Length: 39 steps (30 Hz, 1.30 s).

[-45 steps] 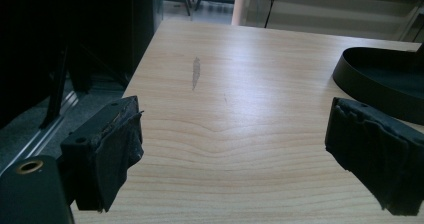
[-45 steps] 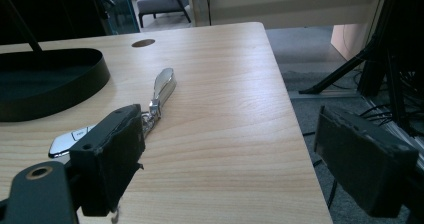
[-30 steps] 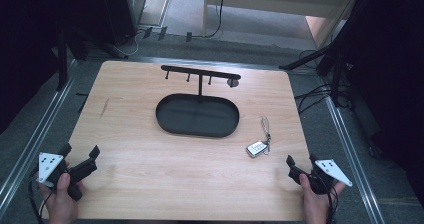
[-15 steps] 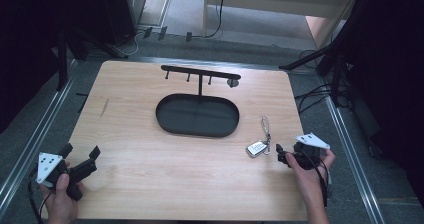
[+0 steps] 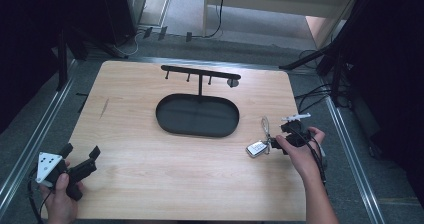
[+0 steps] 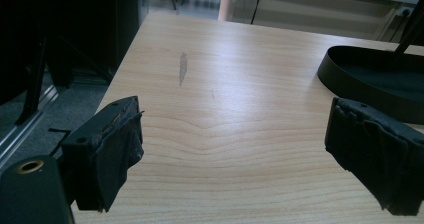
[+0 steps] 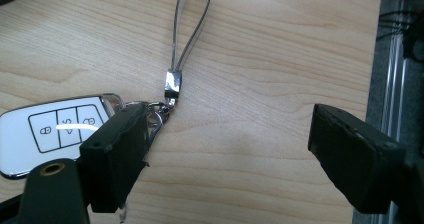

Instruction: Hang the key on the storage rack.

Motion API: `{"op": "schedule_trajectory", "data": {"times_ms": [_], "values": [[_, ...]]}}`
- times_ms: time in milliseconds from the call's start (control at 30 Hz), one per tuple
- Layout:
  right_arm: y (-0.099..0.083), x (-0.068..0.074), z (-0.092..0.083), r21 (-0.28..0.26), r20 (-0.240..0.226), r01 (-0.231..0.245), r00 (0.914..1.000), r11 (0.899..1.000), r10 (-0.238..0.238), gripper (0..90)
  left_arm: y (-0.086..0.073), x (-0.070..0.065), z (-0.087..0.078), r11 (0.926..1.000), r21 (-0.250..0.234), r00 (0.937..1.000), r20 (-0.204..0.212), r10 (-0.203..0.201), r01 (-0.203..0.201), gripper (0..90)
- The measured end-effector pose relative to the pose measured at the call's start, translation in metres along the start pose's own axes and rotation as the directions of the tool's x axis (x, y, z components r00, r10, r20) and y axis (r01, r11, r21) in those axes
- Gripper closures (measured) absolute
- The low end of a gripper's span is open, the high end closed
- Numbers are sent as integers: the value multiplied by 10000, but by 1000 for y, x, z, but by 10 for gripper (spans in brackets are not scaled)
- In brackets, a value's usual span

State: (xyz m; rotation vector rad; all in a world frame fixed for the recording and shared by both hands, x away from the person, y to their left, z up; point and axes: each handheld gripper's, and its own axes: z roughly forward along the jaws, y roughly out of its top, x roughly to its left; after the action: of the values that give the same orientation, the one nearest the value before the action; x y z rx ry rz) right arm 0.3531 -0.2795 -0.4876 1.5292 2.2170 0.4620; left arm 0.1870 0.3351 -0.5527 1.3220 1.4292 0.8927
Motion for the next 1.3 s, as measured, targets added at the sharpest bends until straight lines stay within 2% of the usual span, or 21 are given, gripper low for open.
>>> {"op": "schedule_trajectory", "data": {"times_ms": [100,267,400,533,667,800,833,967,1033,1100,1233,1267,1300], "values": [[9,-1,4,615,-61,-43,10000,9981,47,192,0,0,0,10000,23,10000,5,11,-11,86],[24,2,10,1508,-234,-211,9994,9883,249,244,0,0,0,10000,56,10000,38,12,-12,86],[35,9,13,1825,-94,-493,9986,9820,519,338,0,0,1,10000,52,10000,56,-55,54,86],[41,13,18,2022,-14,-646,9978,9772,663,497,0,1,1,10000,64,9999,87,-69,69,86],[43,14,26,2366,-282,-765,9959,9686,856,574,0,1,1,9999,59,9999,90,-100,100,86],[44,14,31,2496,-461,-849,9940,9646,994,599,0,1,1,9999,76,9998,116,-130,129,86],[44,14,34,2611,-746,-918,9906,9609,1149,630,1,2,1,9999,103,9998,134,-118,117,86],[43,17,39,2672,-827,-893,9899,9595,1152,745,0,2,1,9999,92,9998,137,-148,147,86],[43,19,39,2558,-744,-899,9909,9626,1123,819,0,2,1,9998,79,9998,159,-156,155,86],[43,22,38,2481,-673,-1035,9900,9632,1237,830,0,2,1,9998,82,9997,172,-167,166,87],[42,24,34,1866,-294,-769,9960,9794,838,831,0,2,1,9998,87,9997,165,-153,151,88],[42,24,34,1866,-294,-769,9960,9794,838,831,0,2,1,9998,87,9997,165,-153,151,89],[43,23,28,1243,-88,-1065,9941,9865,1085,831,0,2,1,9999,90,9998,161,-138,137,89]]}}
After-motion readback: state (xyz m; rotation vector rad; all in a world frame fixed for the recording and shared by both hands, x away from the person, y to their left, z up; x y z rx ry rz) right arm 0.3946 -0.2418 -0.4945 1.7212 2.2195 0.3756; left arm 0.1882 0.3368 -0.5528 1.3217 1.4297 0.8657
